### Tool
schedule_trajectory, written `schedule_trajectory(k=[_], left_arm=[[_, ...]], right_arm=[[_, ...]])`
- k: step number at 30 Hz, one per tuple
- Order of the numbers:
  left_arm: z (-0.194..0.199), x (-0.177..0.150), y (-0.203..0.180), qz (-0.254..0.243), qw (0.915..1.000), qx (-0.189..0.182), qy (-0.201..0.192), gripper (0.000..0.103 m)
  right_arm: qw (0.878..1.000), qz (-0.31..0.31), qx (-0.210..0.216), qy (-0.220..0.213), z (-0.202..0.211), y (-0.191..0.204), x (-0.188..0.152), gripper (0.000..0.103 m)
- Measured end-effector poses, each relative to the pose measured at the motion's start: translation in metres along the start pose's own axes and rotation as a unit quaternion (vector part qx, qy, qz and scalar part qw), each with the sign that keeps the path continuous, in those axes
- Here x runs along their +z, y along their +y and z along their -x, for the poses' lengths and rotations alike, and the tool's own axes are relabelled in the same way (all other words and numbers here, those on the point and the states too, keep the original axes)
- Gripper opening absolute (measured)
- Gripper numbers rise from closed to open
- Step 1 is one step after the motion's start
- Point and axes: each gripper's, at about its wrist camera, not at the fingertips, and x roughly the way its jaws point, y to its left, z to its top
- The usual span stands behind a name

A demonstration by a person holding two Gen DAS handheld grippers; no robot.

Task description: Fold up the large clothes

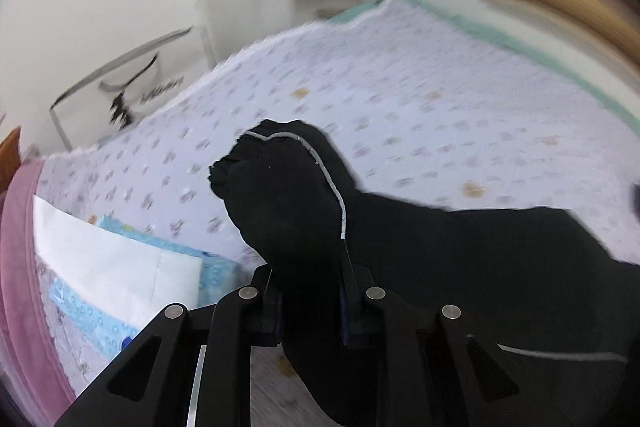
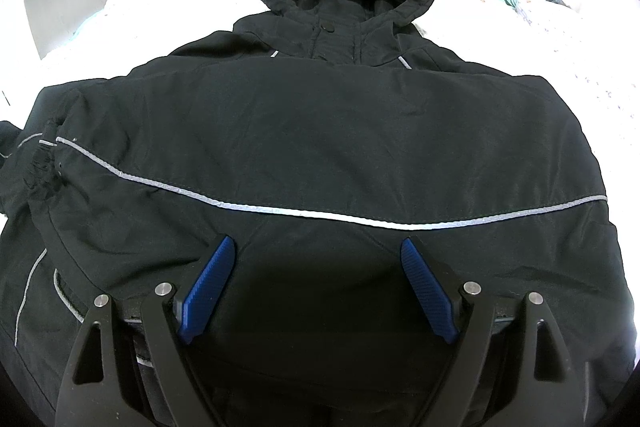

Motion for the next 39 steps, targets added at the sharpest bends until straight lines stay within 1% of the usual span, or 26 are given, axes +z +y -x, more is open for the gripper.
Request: schedule_trajectory(k=[3,6,7,8,9,10,12,14,15,16,18,20,21,23,26,27,29,31,32,33,34,35,36,37,38,39], left_arm=[[0.050,0.003,-0.015,-0.027,0.9977,-0.040,-0.048,0.019],[0.106,0.009,-0.044,-0.047,0.9919,-0.083,-0.084,0.019],[0.118,0.009,-0.051,-0.053,0.9897,-0.095,-0.093,0.019],[0.134,0.010,-0.060,-0.061,0.9861,-0.115,-0.103,0.019],[0.153,0.008,-0.072,-0.071,0.9804,-0.146,-0.112,0.017],[0.166,0.006,-0.083,-0.079,0.9758,-0.167,-0.117,0.017],[0.194,-0.001,-0.110,-0.098,0.9643,-0.213,-0.122,0.017],[0.216,-0.011,-0.140,-0.120,0.9565,-0.234,-0.126,0.017],[0.230,-0.020,-0.161,-0.140,0.9503,-0.245,-0.133,0.017],[0.238,-0.027,-0.174,-0.152,0.9458,-0.252,-0.137,0.017],[0.257,-0.049,-0.208,-0.185,0.9324,-0.275,-0.144,0.017],[0.271,-0.076,-0.242,-0.214,0.9177,-0.304,-0.139,0.017],[0.276,-0.095,-0.262,-0.232,0.9094,-0.320,-0.129,0.017],[0.277,-0.123,-0.292,-0.261,0.8977,-0.339,-0.106,0.017],[0.263,-0.170,-0.340,-0.302,0.8817,-0.360,-0.040,0.017],[0.254,-0.182,-0.352,-0.310,0.8772,-0.366,-0.014,0.017],[0.229,-0.209,-0.374,-0.333,0.8638,-0.376,0.044,0.018],[0.217,-0.221,-0.381,-0.334,0.8516,-0.396,0.081,0.021],[0.215,-0.221,-0.379,-0.329,0.8467,-0.408,0.088,0.026],[0.215,-0.215,-0.375,-0.317,0.8332,-0.441,0.103,0.040],[0.214,-0.211,-0.372,-0.302,0.8173,-0.475,0.123,0.049],[0.211,-0.204,-0.366,-0.278,0.7944,-0.519,0.150,0.061],[0.209,-0.197,-0.361,-0.255,0.7740,-0.553,0.174,0.064],[0.209,-0.192,-0.357,-0.238,0.7624,-0.572,0.187,0.064],[0.210,-0.188,-0.352,-0.227,0.7600,-0.580,0.187,0.064],[0.211,-0.183,-0.345,-0.226,0.7664,-0.575,0.178,0.064]], right_arm=[[1.000,-0.001,-0.002,0.000,0.000,0.001,0.001,0.089],[1.000,-0.005,-0.006,-0.003,0.002,-0.001,0.001,0.090],[1.000,-0.010,-0.019,-0.013,0.007,-0.001,-0.001,0.090],[0.998,-0.018,-0.050,-0.036,0.019,-0.001,-0.005,0.090],[0.996,-0.022,-0.070,-0.053,0.031,-0.002,-0.009,0.090],[0.995,-0.027,-0.076,-0.066,0.041,-0.003,-0.012,0.090],[0.992,-0.046,-0.069,-0.091,0.066,-0.009,-0.019,0.090],[0.991,-0.062,-0.061,-0.105,0.086,-0.017,-0.022,0.090],[0.990,-0.069,-0.052,-0.113,0.097,-0.023,-0.024,0.090],[0.989,-0.071,-0.055,-0.119,0.106,-0.026,-0.025,0.090],[0.983,-0.054,-0.113,-0.134,0.125,-0.027,-0.028,0.090],[0.980,-0.047,-0.124,-0.145,0.137,-0.033,-0.034,0.090],[0.980,-0.049,-0.122,-0.146,0.142,-0.037,-0.037,0.090],[0.981,-0.049,-0.123,-0.142,0.146,-0.042,-0.042,0.090],[0.976,-0.020,-0.185,-0.117,0.137,-0.041,-0.048,0.090],[0.974,-0.008,-0.196,-0.109,0.132,-0.041,-0.049,0.090],[0.977,-0.009,-0.187,-0.099,0.130,-0.045,-0.055,0.090],[0.983,-0.021,-0.162,-0.079,0.125,-0.054,-0.056,0.090],[0.985,-0.028,-0.153,-0.070,0.123,-0.058,-0.057,0.090],[0.987,-0.034,-0.144,-0.061,0.123,-0.063,-0.058,0.090],[0.989,-0.042,-0.131,-0.052,0.121,-0.066,-0.059,0.090],[0.991,-0.048,-0.120,-0.047,0.122,-0.067,-0.059,0.090],[0.993,-0.060,-0.095,-0.040,0.121,-0.072,-0.055,0.090],[0.994,-0.071,-0.073,-0.038,0.120,-0.073,-0.053,0.090],[0.995,-0.079,-0.053,-0.036,0.120,-0.074,-0.052,0.090],[0.995,-0.089,-0.022,-0.033,0.120,-0.076,-0.046,0.090]])
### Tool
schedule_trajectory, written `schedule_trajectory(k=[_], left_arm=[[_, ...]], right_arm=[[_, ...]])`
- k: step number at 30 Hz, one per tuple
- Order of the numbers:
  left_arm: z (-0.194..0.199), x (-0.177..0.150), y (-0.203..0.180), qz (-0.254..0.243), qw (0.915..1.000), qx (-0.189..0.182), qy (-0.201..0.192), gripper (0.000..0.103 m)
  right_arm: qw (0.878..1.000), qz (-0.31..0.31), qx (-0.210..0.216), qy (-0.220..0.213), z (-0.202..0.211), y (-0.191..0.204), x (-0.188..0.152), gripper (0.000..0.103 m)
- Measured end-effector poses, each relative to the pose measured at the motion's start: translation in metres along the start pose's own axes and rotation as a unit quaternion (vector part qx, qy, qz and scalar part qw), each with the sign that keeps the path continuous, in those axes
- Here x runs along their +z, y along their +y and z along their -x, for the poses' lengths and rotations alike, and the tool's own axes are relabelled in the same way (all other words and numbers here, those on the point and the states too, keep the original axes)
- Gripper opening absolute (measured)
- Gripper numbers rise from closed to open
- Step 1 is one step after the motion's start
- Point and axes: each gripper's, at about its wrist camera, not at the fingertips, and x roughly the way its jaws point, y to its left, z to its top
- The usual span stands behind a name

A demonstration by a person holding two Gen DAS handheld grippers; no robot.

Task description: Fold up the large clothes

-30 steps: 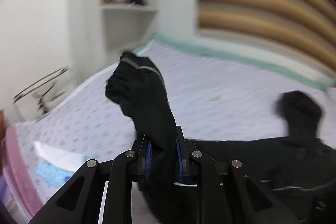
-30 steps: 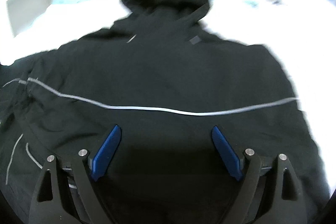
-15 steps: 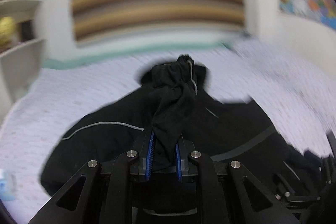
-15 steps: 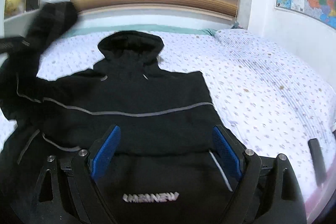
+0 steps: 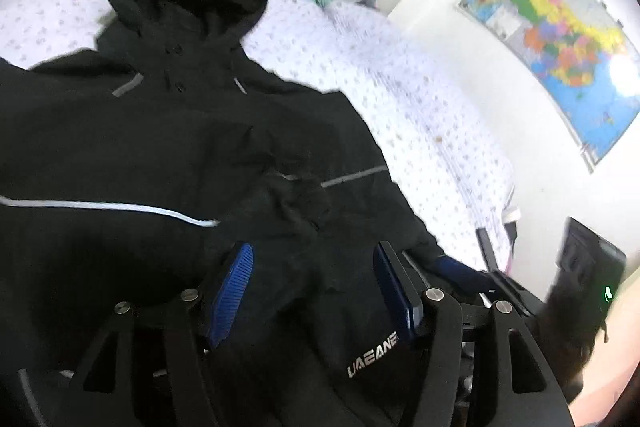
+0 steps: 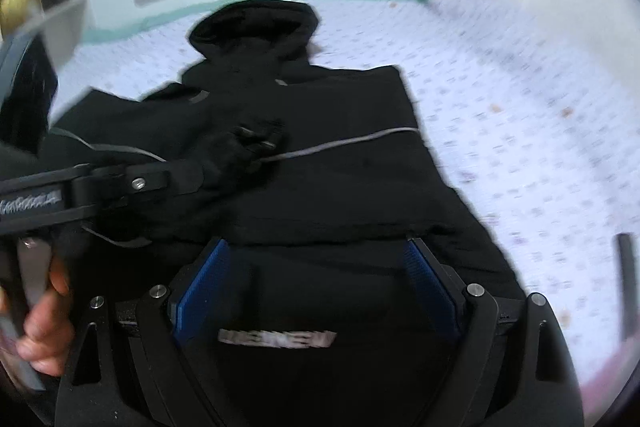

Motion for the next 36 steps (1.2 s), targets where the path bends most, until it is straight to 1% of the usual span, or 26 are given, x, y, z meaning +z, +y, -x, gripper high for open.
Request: schedule_trajectory(k=[3,5,7,8,10,11,12,14,15,16,17,18,19,20,21,24,27,29,31,32,34,36], left_arm=[[0.027,-0.001,0.007,-0.008,0.9994,0.024,-0.021,0.064],[0.049,0.000,0.017,-0.007,0.9983,0.045,-0.038,0.064],[0.069,0.002,0.025,-0.004,0.9952,0.079,-0.058,0.064],[0.079,0.002,0.031,0.000,0.9927,0.102,-0.065,0.064],[0.095,0.004,0.046,0.011,0.9873,0.137,-0.079,0.064],[0.104,0.002,0.052,0.019,0.9851,0.148,-0.085,0.064],[0.112,0.001,0.062,0.032,0.9829,0.157,-0.091,0.064],[0.121,-0.001,0.079,0.056,0.9794,0.168,-0.098,0.064],[0.125,-0.001,0.085,0.064,0.9773,0.176,-0.100,0.064],[0.128,-0.002,0.090,0.067,0.9747,0.187,-0.102,0.064],[0.130,-0.003,0.092,0.064,0.9728,0.198,-0.102,0.064],[0.131,-0.001,0.093,0.059,0.9710,0.209,-0.101,0.064],[0.133,-0.001,0.093,0.055,0.9685,0.220,-0.103,0.064],[0.134,0.001,0.092,0.051,0.9649,0.234,-0.108,0.064],[0.134,0.003,0.091,0.049,0.9630,0.241,-0.110,0.064],[0.139,0.008,0.093,0.049,0.9645,0.235,-0.111,0.064],[0.132,0.016,0.089,0.042,0.9650,0.235,-0.107,0.064],[0.119,0.019,0.087,0.040,0.9674,0.230,-0.098,0.064],[0.101,0.021,0.089,0.041,0.9715,0.220,-0.077,0.064],[0.090,0.020,0.092,0.043,0.9728,0.219,-0.060,0.064],[0.066,0.016,0.101,0.044,0.9721,0.229,-0.026,0.064],[0.046,0.008,0.109,0.032,0.9670,0.252,-0.010,0.064]], right_arm=[[0.998,-0.012,0.061,0.011,-0.002,0.005,0.013,0.090],[0.996,-0.019,0.084,0.017,-0.006,0.006,0.021,0.090],[0.994,-0.032,0.100,0.030,-0.019,0.006,0.035,0.090],[0.993,-0.036,0.104,0.036,-0.025,0.007,0.039,0.090],[0.989,-0.059,0.118,0.066,-0.050,0.006,0.048,0.090],[0.986,-0.072,0.126,0.079,-0.060,0.006,0.050,0.089],[0.980,-0.095,0.146,0.100,-0.077,0.005,0.052,0.084],[0.970,-0.113,0.178,0.119,-0.097,0.009,0.052,0.063],[0.968,-0.110,0.185,0.126,-0.105,0.015,0.052,0.043],[0.970,-0.099,0.180,0.127,-0.107,0.023,0.052,0.038],[0.976,-0.079,0.166,0.117,-0.103,0.032,0.054,0.037],[0.981,-0.058,0.154,0.104,-0.098,0.039,0.057,0.032],[0.986,-0.032,0.140,0.084,-0.088,0.047,0.060,0.029],[0.990,-0.014,0.128,0.063,-0.079,0.050,0.064,0.029],[0.992,-0.003,0.115,0.045,-0.069,0.051,0.068,0.028],[0.996,0.003,0.093,0.005,-0.044,0.034,0.084,0.028],[0.998,-0.004,0.062,-0.024,-0.023,0.003,0.100,0.028],[0.998,-0.016,0.049,-0.034,-0.015,-0.019,0.105,0.028],[0.997,-0.036,0.051,-0.033,-0.016,-0.044,0.110,0.028],[0.997,-0.045,0.049,-0.031,-0.020,-0.053,0.110,0.028],[0.998,-0.048,0.033,-0.026,-0.031,-0.066,0.107,0.028],[0.999,-0.039,0.023,0.002,-0.060,-0.069,0.099,0.028]])
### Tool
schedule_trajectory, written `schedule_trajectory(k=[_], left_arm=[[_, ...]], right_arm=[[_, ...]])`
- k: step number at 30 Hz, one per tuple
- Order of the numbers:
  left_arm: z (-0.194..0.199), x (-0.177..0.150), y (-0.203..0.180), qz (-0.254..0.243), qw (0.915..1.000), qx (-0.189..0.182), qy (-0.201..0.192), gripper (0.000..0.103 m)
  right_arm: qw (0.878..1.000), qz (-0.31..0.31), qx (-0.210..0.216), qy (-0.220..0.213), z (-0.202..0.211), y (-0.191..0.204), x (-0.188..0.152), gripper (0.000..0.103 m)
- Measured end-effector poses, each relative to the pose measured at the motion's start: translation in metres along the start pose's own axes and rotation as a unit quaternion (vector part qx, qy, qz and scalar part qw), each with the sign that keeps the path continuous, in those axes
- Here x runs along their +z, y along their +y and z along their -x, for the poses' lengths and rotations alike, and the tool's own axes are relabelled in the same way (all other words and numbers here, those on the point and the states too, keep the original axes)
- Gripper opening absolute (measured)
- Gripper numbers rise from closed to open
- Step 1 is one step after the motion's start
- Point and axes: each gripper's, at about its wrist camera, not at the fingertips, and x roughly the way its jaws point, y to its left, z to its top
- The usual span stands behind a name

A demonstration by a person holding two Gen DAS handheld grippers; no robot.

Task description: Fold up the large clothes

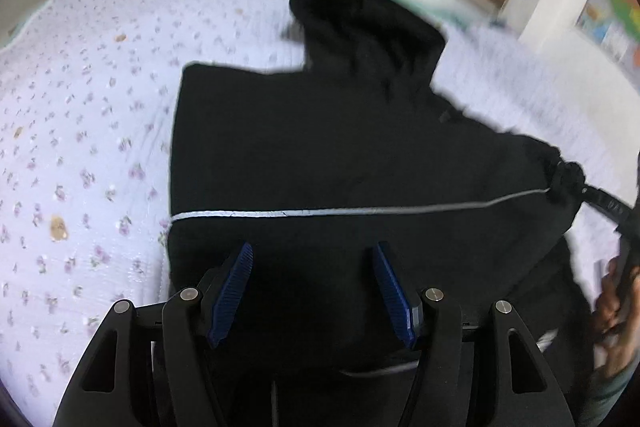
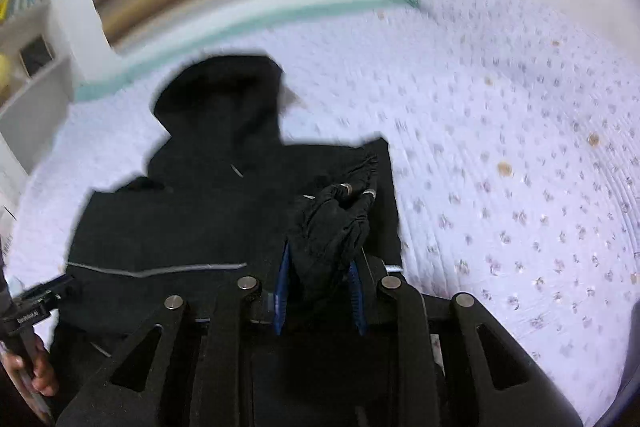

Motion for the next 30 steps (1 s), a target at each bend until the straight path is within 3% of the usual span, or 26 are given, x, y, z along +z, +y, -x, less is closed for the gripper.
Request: schedule_trajectory(k=[3,8,11,13,15,18,20,21,23,25,30], left_arm=[[-0.011,-0.009,-0.006,-0.028,0.9992,0.026,-0.011,0.064],[-0.006,-0.009,-0.004,-0.027,0.9993,0.021,-0.015,0.065],[0.015,-0.006,-0.005,-0.021,0.9994,0.008,-0.028,0.065],[0.036,-0.001,-0.010,-0.024,0.9984,-0.012,-0.050,0.065],[0.046,0.007,-0.015,-0.026,0.9978,-0.007,-0.061,0.066],[0.028,0.016,-0.013,-0.015,0.9994,0.001,-0.031,0.066],[-0.010,0.009,0.002,0.013,0.9995,0.004,0.030,0.066],[-0.025,0.002,0.014,0.034,0.9987,-0.008,0.038,0.066],[-0.020,-0.003,0.022,0.055,0.9976,-0.036,0.018,0.066],[-0.018,-0.003,0.021,0.055,0.9974,-0.042,0.019,0.066],[-0.019,-0.013,-0.006,-0.011,0.9991,0.041,0.002,0.067]], right_arm=[[0.998,0.010,-0.012,0.053,-0.048,-0.007,-0.024,0.031],[0.999,0.007,0.000,0.033,-0.046,-0.011,-0.032,0.037],[1.000,0.001,0.000,0.023,-0.020,-0.015,-0.027,0.053],[1.000,0.004,0.017,-0.015,0.009,-0.008,-0.019,0.070],[0.998,0.020,0.032,-0.047,0.032,0.007,-0.011,0.071],[0.996,0.061,0.021,-0.056,0.036,0.037,-0.001,0.071],[0.995,0.088,-0.010,-0.042,0.018,0.052,-0.006,0.071],[0.995,0.097,-0.028,-0.025,0.004,0.054,-0.011,0.071],[0.993,0.102,-0.066,0.008,-0.028,0.050,-0.025,0.066],[0.990,0.113,-0.086,0.019,-0.042,0.043,-0.042,0.063],[0.987,0.110,-0.116,0.033,-0.041,0.050,-0.048,0.063]])
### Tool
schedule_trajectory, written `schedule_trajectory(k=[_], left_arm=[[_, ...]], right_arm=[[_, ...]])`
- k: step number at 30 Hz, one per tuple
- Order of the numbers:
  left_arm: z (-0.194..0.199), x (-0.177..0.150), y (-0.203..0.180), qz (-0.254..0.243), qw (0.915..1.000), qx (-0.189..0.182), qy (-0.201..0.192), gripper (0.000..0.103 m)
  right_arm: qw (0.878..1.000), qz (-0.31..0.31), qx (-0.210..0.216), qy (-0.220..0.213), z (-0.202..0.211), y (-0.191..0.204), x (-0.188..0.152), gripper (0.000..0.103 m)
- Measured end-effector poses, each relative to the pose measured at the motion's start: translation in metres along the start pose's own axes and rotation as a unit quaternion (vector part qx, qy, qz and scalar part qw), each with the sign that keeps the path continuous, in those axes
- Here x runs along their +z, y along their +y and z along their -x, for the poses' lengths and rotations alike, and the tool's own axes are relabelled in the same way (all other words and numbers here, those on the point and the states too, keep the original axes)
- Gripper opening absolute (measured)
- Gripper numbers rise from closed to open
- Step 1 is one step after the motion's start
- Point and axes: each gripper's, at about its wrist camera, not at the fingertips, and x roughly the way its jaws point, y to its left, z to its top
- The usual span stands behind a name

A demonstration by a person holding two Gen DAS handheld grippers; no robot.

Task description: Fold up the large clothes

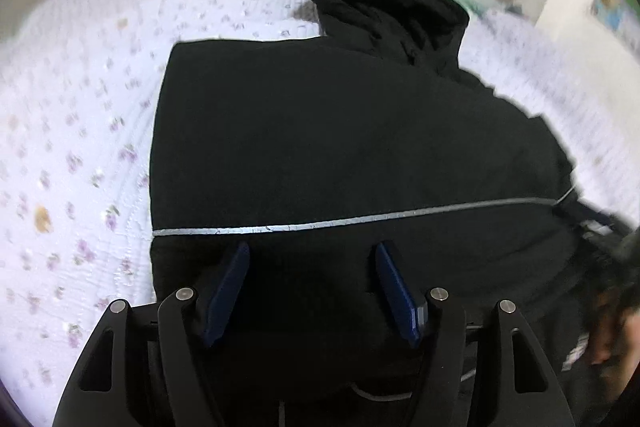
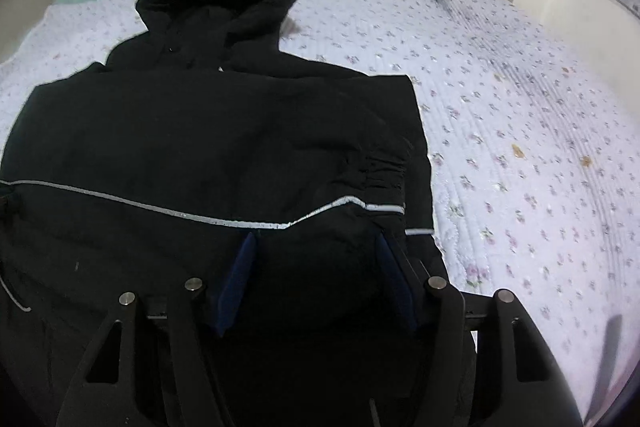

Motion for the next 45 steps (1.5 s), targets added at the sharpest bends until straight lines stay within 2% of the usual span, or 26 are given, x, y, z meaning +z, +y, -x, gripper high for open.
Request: schedule_trajectory(k=[2,3,5,6,7,8,12,16,19,20,22,23,24,27,30,32,35,37,39,42,44,45], left_arm=[[0.008,-0.002,-0.005,0.001,0.9998,0.018,0.002,0.067],[0.016,-0.003,-0.002,0.006,0.9998,0.015,0.007,0.068],[0.042,-0.009,0.002,0.016,0.9996,-0.021,0.011,0.069],[0.062,-0.012,0.005,0.023,0.9985,-0.049,0.005,0.069],[0.074,-0.013,0.007,0.027,0.9980,-0.058,-0.001,0.069],[0.091,-0.015,0.011,0.033,0.9976,-0.060,-0.012,0.069],[0.142,-0.007,0.023,0.048,0.9957,-0.060,-0.052,0.073],[0.155,0.015,0.037,0.056,0.9941,-0.057,-0.073,0.074],[0.146,0.043,0.041,0.056,0.9920,-0.065,-0.092,0.074],[0.141,0.056,0.040,0.050,0.9917,-0.071,-0.094,0.074],[0.126,0.086,0.034,0.039,0.9929,-0.062,-0.093,0.074],[0.117,0.104,0.030,0.032,0.9934,-0.055,-0.096,0.074],[0.107,0.123,0.026,0.026,0.9933,-0.051,-0.100,0.074],[0.072,0.166,0.019,0.031,0.9934,-0.042,-0.102,0.074],[0.005,0.210,0.013,0.029,0.9964,-0.029,-0.075,0.074],[-0.027,0.225,0.014,0.032,0.9974,-0.022,-0.060,0.074],[-0.071,0.242,0.020,0.061,0.9952,-0.049,-0.058,0.074],[-0.094,0.249,0.029,0.106,0.9897,-0.050,-0.082,0.074],[-0.113,0.259,0.030,0.130,0.9853,-0.061,-0.093,0.074],[-0.162,0.274,0.023,0.143,0.9848,-0.086,-0.048,0.074],[-0.197,0.276,0.018,0.145,0.9860,-0.082,-0.010,0.073],[-0.203,0.275,0.018,0.142,0.9865,-0.080,-0.015,0.060]], right_arm=[[1.000,-0.002,-0.001,0.007,0.008,-0.001,-0.004,0.064],[1.000,-0.010,0.015,0.012,0.017,-0.006,-0.009,0.064],[0.999,-0.027,0.044,0.015,0.034,-0.022,-0.018,0.064],[0.998,-0.040,0.050,0.013,0.046,-0.032,-0.021,0.066],[0.997,-0.054,0.049,0.012,0.057,-0.040,-0.022,0.067],[0.996,-0.074,0.049,0.012,0.069,-0.051,-0.023,0.067],[0.986,-0.135,0.097,0.003,0.102,-0.083,-0.017,0.067],[0.981,-0.149,0.120,-0.016,0.117,-0.090,0.004,0.075],[0.983,-0.132,0.127,-0.029,0.102,-0.078,0.034,0.075],[0.983,-0.126,0.131,-0.034,0.097,-0.074,0.039,0.075],[0.981,-0.093,0.152,-0.084,0.082,-0.065,0.063,0.075],[0.982,-0.080,0.142,-0.098,0.073,-0.060,0.077,0.075],[0.983,-0.074,0.136,-0.102,0.065,-0.057,0.089,0.075],[0.980,-0.081,0.154,-0.101,0.028,-0.048,0.138,0.075],[0.979,-0.088,0.162,-0.092,-0.008,-0.037,0.170,0.075],[0.979,-0.085,0.166,-0.082,-0.035,-0.028,0.188,0.075],[0.978,-0.099,0.172,-0.068,-0.079,-0.019,0.211,0.075],[0.969,-0.134,0.197,-0.069,-0.105,-0.021,0.221,0.075],[0.962,-0.160,0.213,-0.061,-0.130,-0.022,0.232,0.075],[0.962,-0.175,0.204,-0.041,-0.163,-0.016,0.248,0.075],[0.958,-0.186,0.215,-0.026,-0.184,-0.013,0.254,0.075],[0.959,-0.188,0.214,-0.009,-0.197,-0.010,0.256,0.072]])
